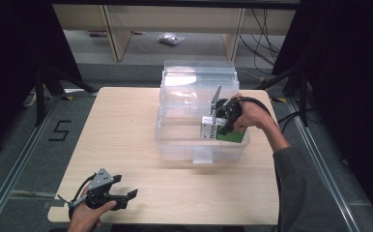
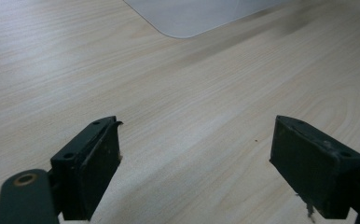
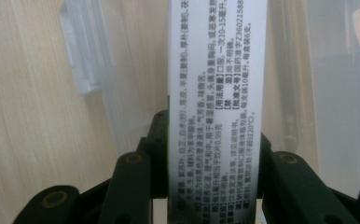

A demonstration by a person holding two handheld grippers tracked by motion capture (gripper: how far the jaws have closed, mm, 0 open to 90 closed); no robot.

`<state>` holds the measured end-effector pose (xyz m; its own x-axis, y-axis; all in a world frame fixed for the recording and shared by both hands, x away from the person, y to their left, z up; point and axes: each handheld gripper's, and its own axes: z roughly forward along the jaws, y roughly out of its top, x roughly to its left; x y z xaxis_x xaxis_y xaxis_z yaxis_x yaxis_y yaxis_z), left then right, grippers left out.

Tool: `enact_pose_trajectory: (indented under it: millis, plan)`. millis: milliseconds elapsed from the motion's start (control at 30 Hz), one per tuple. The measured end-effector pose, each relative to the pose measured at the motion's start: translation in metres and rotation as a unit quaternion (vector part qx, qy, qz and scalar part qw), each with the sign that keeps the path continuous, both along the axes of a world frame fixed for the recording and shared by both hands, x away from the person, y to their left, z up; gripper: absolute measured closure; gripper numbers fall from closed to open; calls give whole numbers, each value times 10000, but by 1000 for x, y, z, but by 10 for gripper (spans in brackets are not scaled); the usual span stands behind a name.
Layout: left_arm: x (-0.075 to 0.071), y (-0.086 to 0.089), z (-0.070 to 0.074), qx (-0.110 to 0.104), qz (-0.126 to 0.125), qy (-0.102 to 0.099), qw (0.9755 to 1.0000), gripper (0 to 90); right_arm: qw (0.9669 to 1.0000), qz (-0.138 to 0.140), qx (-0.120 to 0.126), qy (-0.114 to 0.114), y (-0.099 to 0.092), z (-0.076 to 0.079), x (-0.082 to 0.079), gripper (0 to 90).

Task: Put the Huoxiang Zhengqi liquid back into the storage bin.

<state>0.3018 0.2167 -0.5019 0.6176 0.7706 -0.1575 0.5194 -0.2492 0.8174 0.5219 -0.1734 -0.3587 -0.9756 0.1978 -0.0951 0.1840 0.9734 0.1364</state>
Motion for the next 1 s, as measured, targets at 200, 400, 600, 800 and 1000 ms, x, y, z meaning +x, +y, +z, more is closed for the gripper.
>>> enact_pose_trajectory:
  millis: [200,400,600,800,1000]
  plan:
    - [0,0,0,11,-11,7,10000,152,9999,-85,-78,56,-4,-10,2,647]
    - [0,-1,0,-35,17,8,10000,152,9999,-105,-92,97,-9,-23,5,646]
    - [0,-1,0,-25,9,10,10000,152,9995,-210,-90,237,-11,-36,8,646]
    - [0,-1,0,-37,15,8,10000,152,9993,-206,-178,273,-11,-44,9,645]
    - [0,-1,0,-41,24,4,10000,152,9995,153,-121,234,-10,-52,15,643]
